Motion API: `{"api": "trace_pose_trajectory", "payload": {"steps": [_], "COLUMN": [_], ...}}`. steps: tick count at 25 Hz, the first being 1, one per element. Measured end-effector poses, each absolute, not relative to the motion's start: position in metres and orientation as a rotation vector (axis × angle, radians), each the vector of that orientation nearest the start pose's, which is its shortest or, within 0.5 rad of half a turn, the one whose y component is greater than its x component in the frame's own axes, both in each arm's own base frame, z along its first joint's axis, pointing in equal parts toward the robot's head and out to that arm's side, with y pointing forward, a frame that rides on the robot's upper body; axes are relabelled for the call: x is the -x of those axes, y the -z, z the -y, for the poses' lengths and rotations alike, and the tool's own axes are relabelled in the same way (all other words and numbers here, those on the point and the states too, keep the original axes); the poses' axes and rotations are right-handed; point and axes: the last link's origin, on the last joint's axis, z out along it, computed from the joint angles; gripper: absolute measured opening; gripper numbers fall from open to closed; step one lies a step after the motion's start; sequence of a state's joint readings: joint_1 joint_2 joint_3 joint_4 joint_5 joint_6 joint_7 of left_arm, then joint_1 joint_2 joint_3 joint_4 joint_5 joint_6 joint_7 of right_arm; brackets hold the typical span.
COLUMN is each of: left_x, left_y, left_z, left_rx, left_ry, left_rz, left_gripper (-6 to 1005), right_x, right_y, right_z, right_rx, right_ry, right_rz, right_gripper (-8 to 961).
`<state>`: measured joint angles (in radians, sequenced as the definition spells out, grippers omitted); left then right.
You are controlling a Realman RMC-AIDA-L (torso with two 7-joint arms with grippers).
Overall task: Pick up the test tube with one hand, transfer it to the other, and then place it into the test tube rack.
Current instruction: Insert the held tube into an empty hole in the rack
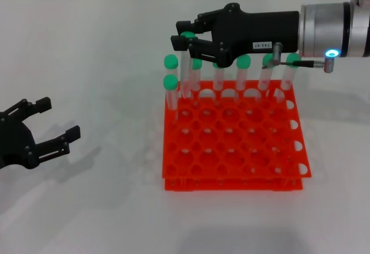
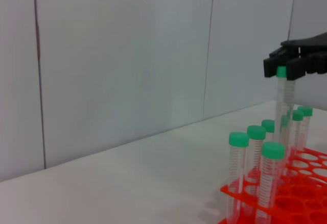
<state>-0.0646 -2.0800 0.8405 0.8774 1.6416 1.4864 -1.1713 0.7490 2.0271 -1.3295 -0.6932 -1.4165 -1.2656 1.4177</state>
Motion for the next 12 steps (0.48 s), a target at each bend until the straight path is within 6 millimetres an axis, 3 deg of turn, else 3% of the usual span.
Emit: {"api": "trace_pose_trajectory", "payload": {"steps": [12], "left_x": [0.3377], "left_y": [-0.0454], "left_z": [-0.2450], "left_rx": [2.365], "left_ry": [0.651], "left_rz": [0.549], "left_gripper": [895], "right_x": [-0.1287], "right_y": [0.0381], "right_z": [-0.3894], "right_rx": [2.813], "right_ry": [-0.820], "right_rz": [-0.229], "right_gripper": [249]}}
